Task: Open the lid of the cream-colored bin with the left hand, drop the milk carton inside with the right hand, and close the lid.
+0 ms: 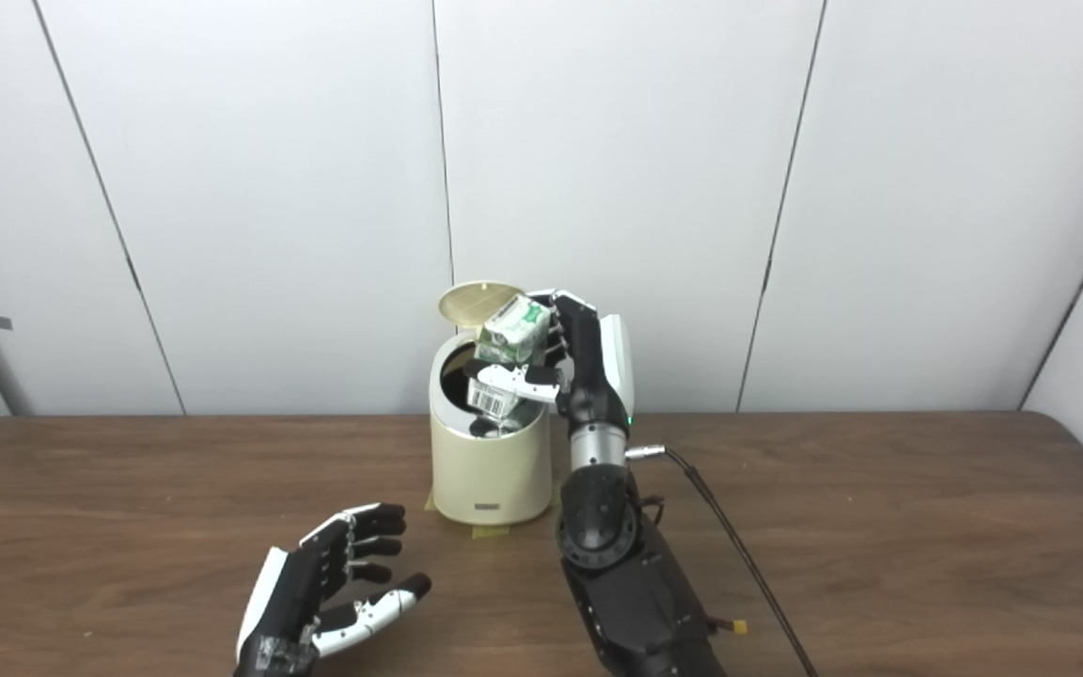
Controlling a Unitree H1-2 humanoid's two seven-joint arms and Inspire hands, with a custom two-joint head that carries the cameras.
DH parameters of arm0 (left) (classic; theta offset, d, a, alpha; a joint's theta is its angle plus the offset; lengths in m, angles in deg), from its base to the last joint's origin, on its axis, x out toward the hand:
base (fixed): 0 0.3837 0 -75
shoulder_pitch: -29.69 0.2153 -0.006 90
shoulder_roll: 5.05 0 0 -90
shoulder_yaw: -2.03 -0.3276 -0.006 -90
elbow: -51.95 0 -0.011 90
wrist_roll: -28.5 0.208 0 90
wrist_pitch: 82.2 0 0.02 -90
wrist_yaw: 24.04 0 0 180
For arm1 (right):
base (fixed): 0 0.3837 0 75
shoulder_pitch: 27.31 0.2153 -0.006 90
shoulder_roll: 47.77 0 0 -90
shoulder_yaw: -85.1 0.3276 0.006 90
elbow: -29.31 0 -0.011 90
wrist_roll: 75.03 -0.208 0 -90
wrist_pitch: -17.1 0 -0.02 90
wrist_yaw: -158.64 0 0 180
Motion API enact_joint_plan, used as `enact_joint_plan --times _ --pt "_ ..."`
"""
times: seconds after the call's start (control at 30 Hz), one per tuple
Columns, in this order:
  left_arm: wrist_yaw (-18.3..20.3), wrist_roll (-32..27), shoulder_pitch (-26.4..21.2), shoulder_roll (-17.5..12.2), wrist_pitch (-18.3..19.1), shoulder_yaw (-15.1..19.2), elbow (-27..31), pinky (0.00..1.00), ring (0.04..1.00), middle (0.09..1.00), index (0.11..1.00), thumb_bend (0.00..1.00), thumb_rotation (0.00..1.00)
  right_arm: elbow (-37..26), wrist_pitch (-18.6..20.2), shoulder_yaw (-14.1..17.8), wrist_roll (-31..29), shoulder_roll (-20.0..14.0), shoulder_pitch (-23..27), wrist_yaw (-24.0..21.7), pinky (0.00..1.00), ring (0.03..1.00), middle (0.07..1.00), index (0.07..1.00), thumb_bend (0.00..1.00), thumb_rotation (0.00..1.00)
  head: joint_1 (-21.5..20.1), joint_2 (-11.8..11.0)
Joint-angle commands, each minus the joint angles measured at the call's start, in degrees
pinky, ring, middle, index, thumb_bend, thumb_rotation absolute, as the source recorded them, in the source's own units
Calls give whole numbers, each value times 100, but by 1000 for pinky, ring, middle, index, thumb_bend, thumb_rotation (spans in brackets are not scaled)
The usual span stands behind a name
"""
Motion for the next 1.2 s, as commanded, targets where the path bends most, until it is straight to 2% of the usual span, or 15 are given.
enact_joint_plan --times 0.0,0.7,0.97,1.17 --pt "-60 18 -126 56 -92 -20 212 624 708 736 722 649 33 10 -141 -28 75 49 294 53 273 320 429 531 519 0 11 8" --pt "-41 17 -75 84 -15 -58 279 607 699 734 719 650 46 575 -429 -77 158 52 645 409 276 327 434 527 521 0 65 20" --pt "-31 17 -75 81 11 -62 276 597 702 737 720 652 52 584 -357 -89 119 85 656 412 271 320 430 527 520 0 71 30" --pt "-34 23 -66 77 3 -74 297 609 703 735 719 650 48 627 -488 -158 179 53 631 456 262 310 424 529 519 0 80 48"
